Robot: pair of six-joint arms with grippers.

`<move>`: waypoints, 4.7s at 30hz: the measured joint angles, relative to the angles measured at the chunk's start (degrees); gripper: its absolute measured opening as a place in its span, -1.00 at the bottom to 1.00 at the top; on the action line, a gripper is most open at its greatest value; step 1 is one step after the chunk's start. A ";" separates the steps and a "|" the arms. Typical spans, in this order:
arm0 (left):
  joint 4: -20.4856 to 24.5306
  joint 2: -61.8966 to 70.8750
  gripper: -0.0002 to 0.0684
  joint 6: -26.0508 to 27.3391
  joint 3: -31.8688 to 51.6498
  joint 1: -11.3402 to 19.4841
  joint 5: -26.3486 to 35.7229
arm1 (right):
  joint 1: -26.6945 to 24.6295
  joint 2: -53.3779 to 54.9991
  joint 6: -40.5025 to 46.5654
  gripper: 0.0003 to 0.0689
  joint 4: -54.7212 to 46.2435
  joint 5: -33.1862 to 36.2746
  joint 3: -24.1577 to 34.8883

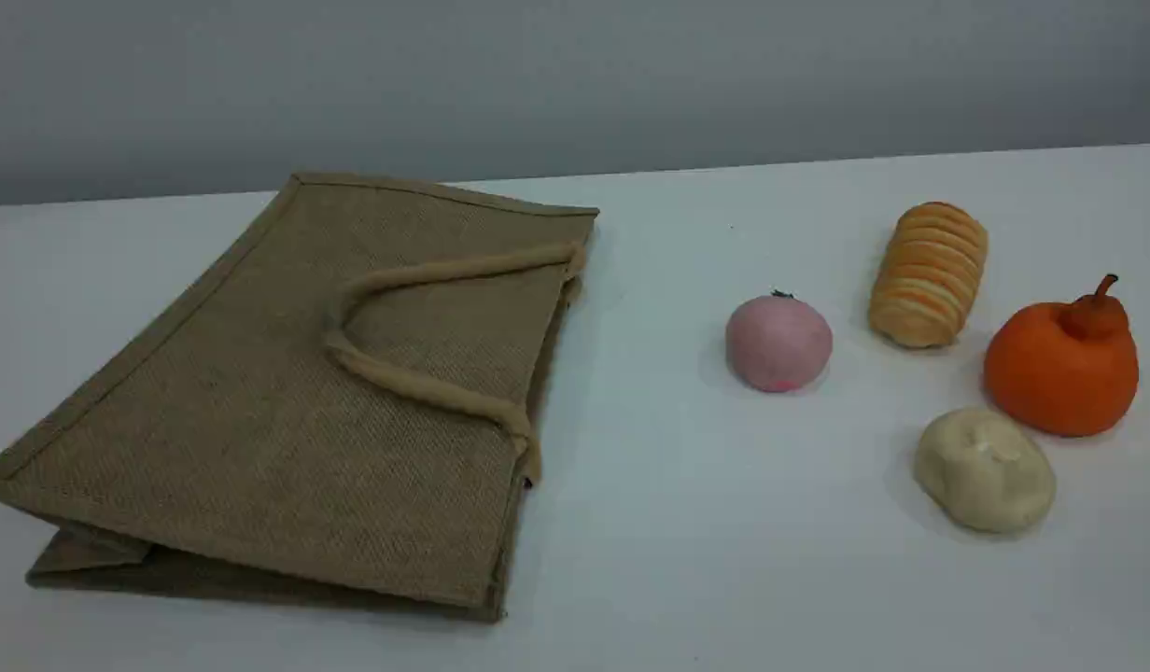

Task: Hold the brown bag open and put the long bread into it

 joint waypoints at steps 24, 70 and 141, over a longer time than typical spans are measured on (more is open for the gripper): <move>0.00 0.00 0.35 0.09 0.00 0.00 0.00 | 0.00 0.00 0.00 0.70 0.00 0.00 0.00; -0.48 26.56 0.35 -0.56 -18.03 0.00 -9.73 | 0.03 22.55 -3.65 0.70 14.06 -20.55 -9.22; -21.15 127.95 0.35 7.35 -51.93 -7.50 -29.05 | 0.03 74.02 -52.13 0.70 73.86 -36.43 -9.71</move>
